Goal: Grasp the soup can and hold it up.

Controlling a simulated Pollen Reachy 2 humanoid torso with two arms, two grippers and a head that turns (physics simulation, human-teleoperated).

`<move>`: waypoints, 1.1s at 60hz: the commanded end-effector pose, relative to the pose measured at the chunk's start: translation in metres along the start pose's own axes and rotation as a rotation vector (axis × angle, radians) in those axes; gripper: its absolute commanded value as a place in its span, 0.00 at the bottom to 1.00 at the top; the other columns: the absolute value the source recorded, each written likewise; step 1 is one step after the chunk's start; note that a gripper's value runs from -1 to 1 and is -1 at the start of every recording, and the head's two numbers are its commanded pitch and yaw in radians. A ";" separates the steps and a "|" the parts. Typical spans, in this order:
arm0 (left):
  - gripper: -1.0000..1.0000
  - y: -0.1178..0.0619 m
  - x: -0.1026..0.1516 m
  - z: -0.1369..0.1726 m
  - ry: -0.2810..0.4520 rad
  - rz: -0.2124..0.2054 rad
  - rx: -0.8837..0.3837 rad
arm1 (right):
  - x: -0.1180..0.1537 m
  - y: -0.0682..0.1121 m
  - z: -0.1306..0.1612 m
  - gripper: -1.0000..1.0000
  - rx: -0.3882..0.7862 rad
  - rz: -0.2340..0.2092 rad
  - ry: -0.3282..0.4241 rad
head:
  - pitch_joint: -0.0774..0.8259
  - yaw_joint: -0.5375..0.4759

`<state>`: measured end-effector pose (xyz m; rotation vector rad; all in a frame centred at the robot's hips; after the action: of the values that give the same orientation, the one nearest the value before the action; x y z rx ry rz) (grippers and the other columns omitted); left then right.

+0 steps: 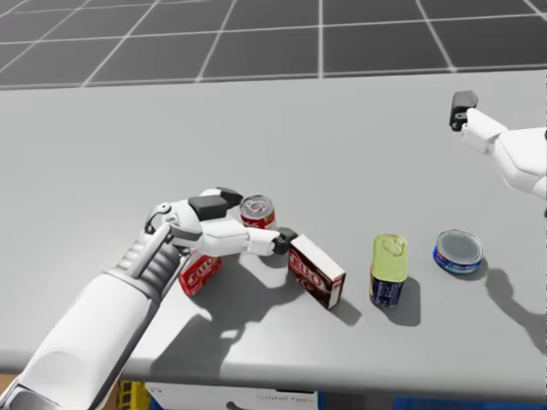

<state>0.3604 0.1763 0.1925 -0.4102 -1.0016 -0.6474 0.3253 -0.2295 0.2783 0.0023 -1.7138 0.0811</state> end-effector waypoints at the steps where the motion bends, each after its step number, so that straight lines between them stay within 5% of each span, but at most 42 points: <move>1: 0.00 -0.001 -0.004 -0.012 0.015 0.004 0.004 | 0.002 -0.001 0.001 0.00 -0.002 -0.003 -0.006 | 0.75 0.64; 9: 0.04 -0.002 -0.008 -0.014 0.020 0.002 0.007 | 0.003 -0.001 0.001 0.00 -0.001 -0.002 -0.008 | 0.75 0.65; 10: 0.25 -0.002 -0.008 -0.014 0.018 0.003 0.010 | 0.003 -0.001 0.001 0.00 -0.001 -0.002 -0.009 | 0.74 0.65; 12: 0.43 -0.001 -0.008 -0.014 0.016 0.003 0.012 | 0.003 -0.001 0.002 0.00 -0.002 -0.003 -0.009 | 0.74 0.65; 13: 0.87 -0.001 -0.009 -0.014 0.015 0.003 0.011 | 0.003 -0.001 0.001 0.00 -0.002 -0.003 -0.009 | 0.74 0.65; 14: 0.96 -0.001 -0.009 -0.013 0.015 0.003 0.010 | 0.003 -0.001 0.002 0.00 -0.003 -0.003 -0.009 | 0.74 0.65; 28: 1.00 -0.002 -0.011 -0.008 0.017 -0.010 0.010 | 0.004 -0.001 0.002 0.00 -0.004 -0.004 -0.011 | 0.70 0.65; 48: 1.00 -0.005 -0.009 -0.003 0.010 -0.011 -0.007 | 0.003 -0.001 0.003 0.00 -0.007 -0.004 -0.009 | 0.42 0.66; 66: 1.00 -0.009 0.040 0.039 -0.114 -0.045 0.015 | 0.003 -0.004 0.005 0.00 0.054 -0.002 -0.004 | 0.40 0.66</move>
<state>0.3452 0.1783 0.2018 -0.4093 -1.0088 -0.6537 0.3214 -0.2318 0.2810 0.0151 -1.7210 0.0962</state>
